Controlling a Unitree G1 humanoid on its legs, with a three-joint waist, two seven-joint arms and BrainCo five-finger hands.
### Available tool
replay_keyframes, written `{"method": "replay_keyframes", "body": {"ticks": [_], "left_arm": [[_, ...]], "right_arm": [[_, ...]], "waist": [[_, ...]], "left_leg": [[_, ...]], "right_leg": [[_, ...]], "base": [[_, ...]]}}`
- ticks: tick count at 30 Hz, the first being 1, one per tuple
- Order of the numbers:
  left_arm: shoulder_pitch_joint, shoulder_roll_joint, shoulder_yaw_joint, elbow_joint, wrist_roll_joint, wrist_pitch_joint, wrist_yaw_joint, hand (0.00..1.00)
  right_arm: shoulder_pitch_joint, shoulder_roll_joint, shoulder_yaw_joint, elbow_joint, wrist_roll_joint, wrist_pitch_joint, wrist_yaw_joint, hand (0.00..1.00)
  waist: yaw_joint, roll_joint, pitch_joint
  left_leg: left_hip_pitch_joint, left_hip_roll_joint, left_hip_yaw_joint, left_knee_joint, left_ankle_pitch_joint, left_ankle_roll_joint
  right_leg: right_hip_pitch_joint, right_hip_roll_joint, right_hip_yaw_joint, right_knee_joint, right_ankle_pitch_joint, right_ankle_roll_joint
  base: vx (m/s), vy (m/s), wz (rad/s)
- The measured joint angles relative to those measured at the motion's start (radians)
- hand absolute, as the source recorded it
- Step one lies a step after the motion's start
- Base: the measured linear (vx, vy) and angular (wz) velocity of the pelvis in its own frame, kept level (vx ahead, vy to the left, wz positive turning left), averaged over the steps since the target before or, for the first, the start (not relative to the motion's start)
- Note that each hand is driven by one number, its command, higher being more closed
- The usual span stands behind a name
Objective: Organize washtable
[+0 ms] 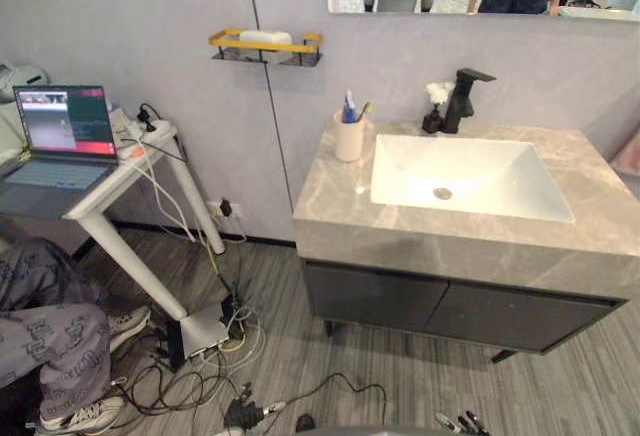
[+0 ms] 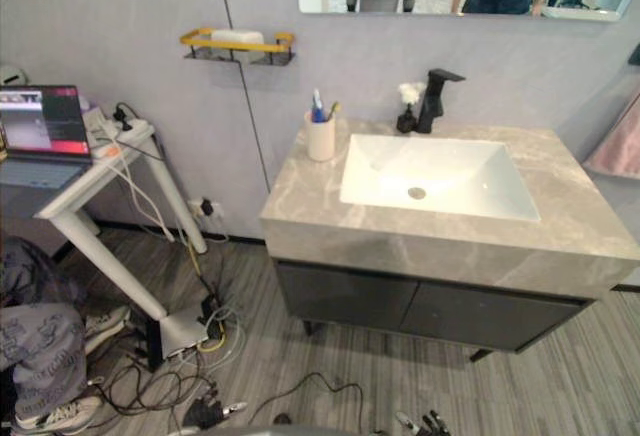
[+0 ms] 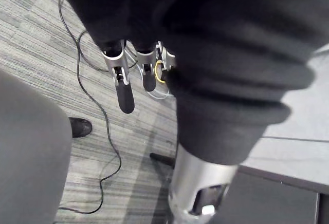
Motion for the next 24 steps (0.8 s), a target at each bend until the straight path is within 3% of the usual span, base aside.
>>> {"method": "replay_keyframes", "body": {"ticks": [9, 10, 11, 12, 13, 15, 17, 24], "left_arm": [[-0.054, 0.032, 0.002, 0.056, 0.052, 0.032, -0.039, 0.0], [-0.062, 0.045, 0.011, 0.06, 0.047, 0.039, -0.049, 0.0], [-0.067, 0.043, 0.019, 0.066, 0.041, 0.039, -0.056, 0.0], [-0.07, 0.03, 0.021, 0.083, 0.03, 0.038, -0.056, 0.0], [-0.072, 0.03, 0.021, 0.097, 0.031, 0.04, -0.057, 0.0], [-0.076, 0.034, 0.025, 0.098, 0.009, 0.038, -0.059, 0.0], [-0.076, 0.044, 0.026, 0.096, 0.001, 0.037, -0.058, 0.0], [-0.075, 0.042, 0.023, 0.103, -0.037, 0.037, -0.058, 0.0]], "right_arm": [[-0.026, 0.001, -0.051, 0.115, -0.029, 0.037, 0.005, 0.0], [-0.026, 0.012, -0.051, 0.131, -0.014, 0.038, 0.014, 0.0], [-0.025, 0.014, -0.053, 0.138, -0.007, 0.037, 0.019, 0.0], [-0.032, 0.004, -0.069, 0.151, 0.018, 0.036, 0.026, 0.0], [-0.037, 0.0, -0.08, 0.151, 0.027, 0.038, 0.026, 0.0], [-0.038, 0.005, -0.083, 0.177, 0.046, 0.04, 0.025, 0.0], [-0.041, 0.008, -0.085, 0.196, 0.05, 0.041, 0.024, 0.0], [-0.042, 0.001, -0.083, 0.198, 0.054, 0.041, 0.025, 0.0]], "waist": [[-0.003, -0.015, 0.022], [-0.006, -0.054, 0.016], [0.0, -0.054, 0.019], [0.001, -0.017, 0.033], [-0.009, -0.003, 0.027], [-0.007, -0.02, 0.035], [-0.003, -0.027, 0.043], [-0.003, -0.018, 0.046]], "left_leg": [[-0.016, -0.016, 0.007, 0.0, -0.002, -0.002], [-0.014, -0.046, 0.019, 0.01, -0.012, -0.007], [-0.013, -0.045, 0.023, 0.038, -0.014, 0.004], [-0.003, -0.036, 0.026, 0.015, -0.045, 0.014], [0.004, -0.032, 0.028, 0.0, -0.045, 0.014], [0.004, -0.03, 0.025, 0.0, -0.044, 0.013], [0.013, -0.031, 0.017, 0.0, -0.044, 0.013], [0.013, -0.027, 0.016, 0.0, -0.044, 0.013]], "right_leg": [[-0.018, -0.007, 0.035, -0.002, -0.012, 0.017], [-0.026, -0.04, 0.043, -0.015, -0.012, 0.016], [-0.028, -0.047, 0.047, -0.016, -0.011, 0.017], [-0.017, -0.028, 0.037, -0.03, -0.009, 0.021], [-0.009, -0.023, 0.033, -0.029, -0.003, 0.019], [-0.003, -0.001, 0.02, 0.024, -0.024, -0.01], [-0.009, -0.001, 0.014, 0.028, -0.031, -0.01], [-0.004, 0.005, 0.011, 0.019, -0.031, -0.01]], "base": [[0.0, 0.004, 0.0], [0.04, 0.062, -0.06], [0.12, 0.042, -0.22], [0.11, 0.019, -0.23], [0.08, -0.02, -0.14], [0.03, -0.022, 0.04], [0.02, -0.027, 0.14], [0.02, -0.01, 0.01]]}}
